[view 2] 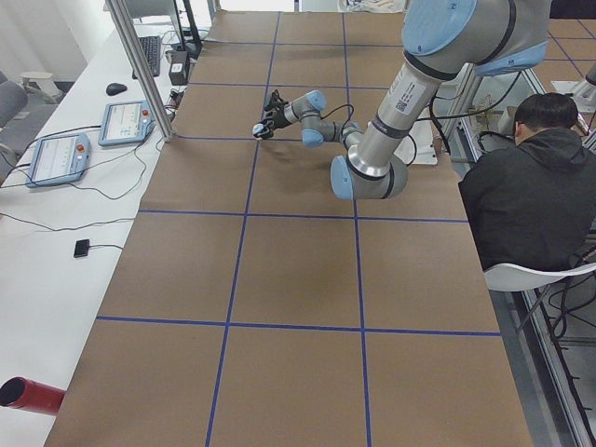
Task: Place and press bell with both arms
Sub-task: 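Move the left gripper to the grid center and lower the bell onto it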
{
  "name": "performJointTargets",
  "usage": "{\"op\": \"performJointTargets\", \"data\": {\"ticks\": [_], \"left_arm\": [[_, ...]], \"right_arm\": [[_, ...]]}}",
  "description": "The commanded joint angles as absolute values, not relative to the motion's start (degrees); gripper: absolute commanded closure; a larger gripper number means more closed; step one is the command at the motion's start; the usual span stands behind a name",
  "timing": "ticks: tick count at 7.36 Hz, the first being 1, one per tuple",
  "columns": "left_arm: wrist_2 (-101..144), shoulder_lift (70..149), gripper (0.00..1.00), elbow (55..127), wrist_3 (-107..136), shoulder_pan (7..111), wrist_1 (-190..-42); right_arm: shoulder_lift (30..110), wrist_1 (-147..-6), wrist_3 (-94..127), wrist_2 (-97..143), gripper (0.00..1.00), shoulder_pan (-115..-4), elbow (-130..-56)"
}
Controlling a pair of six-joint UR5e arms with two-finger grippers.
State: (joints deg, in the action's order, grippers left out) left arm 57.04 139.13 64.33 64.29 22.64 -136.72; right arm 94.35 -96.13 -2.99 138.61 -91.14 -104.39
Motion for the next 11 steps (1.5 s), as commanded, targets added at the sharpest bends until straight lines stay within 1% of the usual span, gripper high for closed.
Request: {"op": "performJointTargets", "data": {"ticks": [1, 4, 7, 8, 9, 10, 11], "left_arm": [[55.02, 140.01, 1.00, 61.71, 64.25, 22.41, -138.08], [54.14, 140.36, 1.00, 59.86, 64.34, 22.33, -138.16], [53.00, 142.47, 1.00, 58.19, 64.86, 21.27, -138.43], [53.09, 142.38, 0.69, 58.10, 64.86, 21.18, -138.43], [53.09, 142.38, 0.19, 57.49, 64.86, 21.18, -138.43], [53.09, 142.38, 0.00, 57.22, 64.86, 21.18, -138.43], [53.09, 142.30, 0.00, 57.56, 64.86, 21.09, -138.51]], "right_arm": [[94.31, -96.06, -2.99, 138.60, 0.00, -91.14, -104.24], [94.31, -95.89, -2.99, 138.52, 0.00, -91.14, -103.62], [94.39, -95.89, -3.08, 138.52, 0.00, -91.14, -103.62], [94.31, -95.89, -3.08, 138.52, 0.00, -91.14, -103.54], [94.31, -95.89, -3.08, 138.43, 0.00, -91.14, -103.36], [94.31, -95.89, -3.08, 138.43, 0.00, -91.14, -103.27], [94.31, -95.89, -3.08, 138.43, 0.00, -91.14, -103.36]]}}
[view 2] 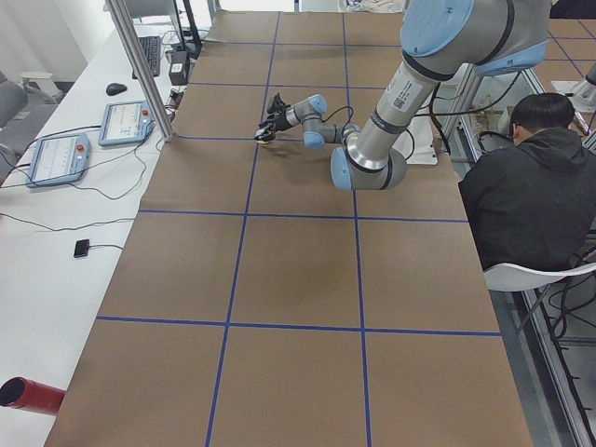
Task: Place and press bell with both arms
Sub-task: 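Move the left gripper to the grid center and lower the bell onto it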
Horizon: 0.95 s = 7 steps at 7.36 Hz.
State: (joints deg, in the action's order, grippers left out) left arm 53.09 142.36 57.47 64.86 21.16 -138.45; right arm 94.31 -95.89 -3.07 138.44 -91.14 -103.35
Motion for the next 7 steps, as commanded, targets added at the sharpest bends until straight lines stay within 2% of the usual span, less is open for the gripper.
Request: {"op": "performJointTargets", "data": {"ticks": [1, 4, 7], "left_arm": [[53.70, 142.47, 0.00, 59.13, 64.69, 21.09, -138.52], [63.75, 142.56, 0.00, 67.48, 58.63, 26.95, -133.45], [87.18, 142.29, 0.00, 71.62, 54.61, 39.68, -116.17]], "right_arm": [[94.39, -95.89, -3.08, 138.43, 0.00, -91.14, -103.36], [96.15, -95.71, -3.16, 138.43, 0.00, -91.14, -103.01], [94.58, -95.62, -2.90, 138.60, 0.00, -91.06, -103.36]]}}
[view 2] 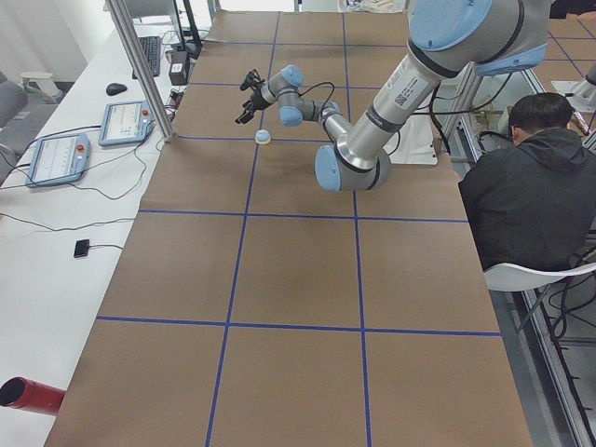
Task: Place and press bell with both arms
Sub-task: 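Release the bell and withdraw the left arm while the right arm approaches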
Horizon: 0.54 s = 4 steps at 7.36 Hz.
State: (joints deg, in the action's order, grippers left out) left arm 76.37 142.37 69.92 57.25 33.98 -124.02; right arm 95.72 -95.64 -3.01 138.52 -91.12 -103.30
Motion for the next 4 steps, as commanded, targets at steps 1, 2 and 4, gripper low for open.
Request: {"op": "performJointTargets", "data": {"ticks": [1, 2, 4], "left_arm": [[93.37, 141.86, 0.00, 71.54, 50.75, 42.86, -113.41], [97.26, 139.25, 0.01, 71.54, 47.32, 45.59, -112.94], [106.57, 132.66, 0.00, 72.15, 35.83, 52.44, -109.87]], "right_arm": [[91.70, -95.89, -2.90, 138.52, 0.00, -89.92, -103.01], [88.28, -96.24, -0.73, 138.43, 0.00, -87.74, -102.83], [80.02, -95.71, 15.21, 138.25, 0.00, -81.24, -102.39]]}}
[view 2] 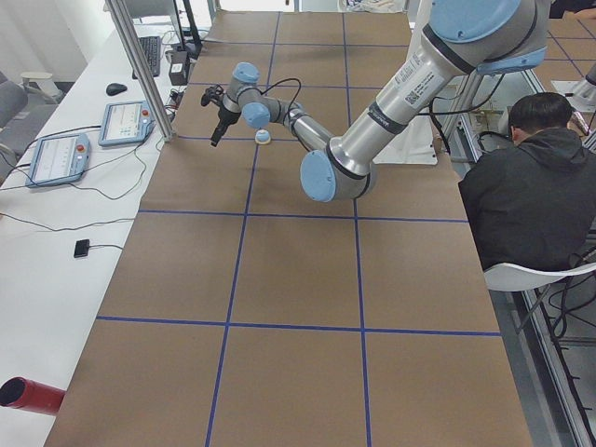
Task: Place and press bell with both arms
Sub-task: 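Release the bell and withdraw the left arm while the right arm approaches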
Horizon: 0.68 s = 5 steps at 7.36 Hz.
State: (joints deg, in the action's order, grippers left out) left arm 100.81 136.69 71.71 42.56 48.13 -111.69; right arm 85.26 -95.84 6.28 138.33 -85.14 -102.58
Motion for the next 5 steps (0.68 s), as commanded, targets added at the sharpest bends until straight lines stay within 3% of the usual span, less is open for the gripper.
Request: {"op": "performJointTargets", "data": {"ticks": [1, 5], "left_arm": [[109.66, 127.06, 0.00, 74.42, 29.42, 55.78, -109.86], [120.15, 109.03, 0.00, 81.53, 1.47, 72.66, -104.71]], "right_arm": [[75.72, -95.63, 22.17, 138.43, 0.00, -77.21, -102.39], [62.25, -95.45, 51.61, 129.41, 0.02, -60.51, -103.19]]}}
